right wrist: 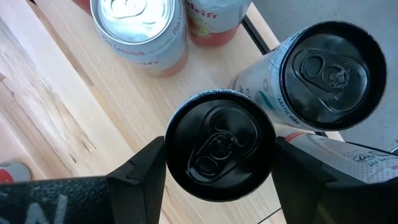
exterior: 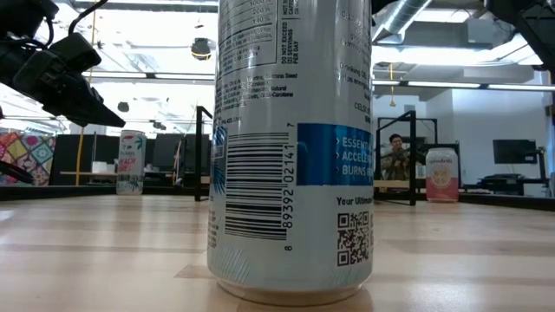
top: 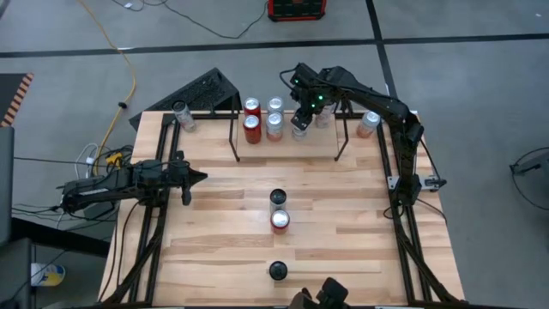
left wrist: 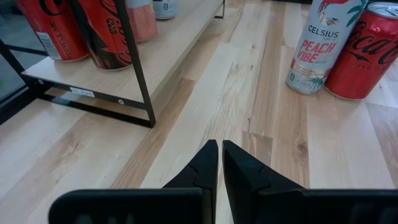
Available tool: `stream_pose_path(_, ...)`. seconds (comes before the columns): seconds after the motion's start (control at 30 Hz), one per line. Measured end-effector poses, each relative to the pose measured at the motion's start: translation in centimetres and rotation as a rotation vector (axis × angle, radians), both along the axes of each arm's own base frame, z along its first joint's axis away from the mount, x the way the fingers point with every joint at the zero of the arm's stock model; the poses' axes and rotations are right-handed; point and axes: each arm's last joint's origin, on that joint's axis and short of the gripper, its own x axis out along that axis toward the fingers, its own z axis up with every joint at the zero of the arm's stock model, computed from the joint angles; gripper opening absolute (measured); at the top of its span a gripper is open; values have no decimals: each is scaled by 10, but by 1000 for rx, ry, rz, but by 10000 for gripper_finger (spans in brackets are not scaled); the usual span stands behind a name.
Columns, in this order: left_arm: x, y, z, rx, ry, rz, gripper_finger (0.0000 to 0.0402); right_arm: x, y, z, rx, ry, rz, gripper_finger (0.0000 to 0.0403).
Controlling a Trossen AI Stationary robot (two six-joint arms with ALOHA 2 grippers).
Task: Place canned beverage on shelf
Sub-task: Put the right white blue soda can on the shelf aligned with the other white blue soda can
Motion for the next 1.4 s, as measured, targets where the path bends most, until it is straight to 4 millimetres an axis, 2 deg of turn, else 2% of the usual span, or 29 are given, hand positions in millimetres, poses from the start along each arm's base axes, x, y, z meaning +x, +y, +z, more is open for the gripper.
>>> stream_pose_path(0.27,0,0,0,0,0,0,11,-3,-4,0,6,-2,-17,234)
stream_pose_path(0.5,0,0,0,0,0,-1,11,4,-10,-13,32,11,-26,234)
stream_pose_path(0.8,0,0,0,1,0,-2,11,4,-5,-9,4,16,1,235)
stream_pose_path(1.4,0,0,0,0,0,-3,11,3,-4,-9,11,27,-31,274)
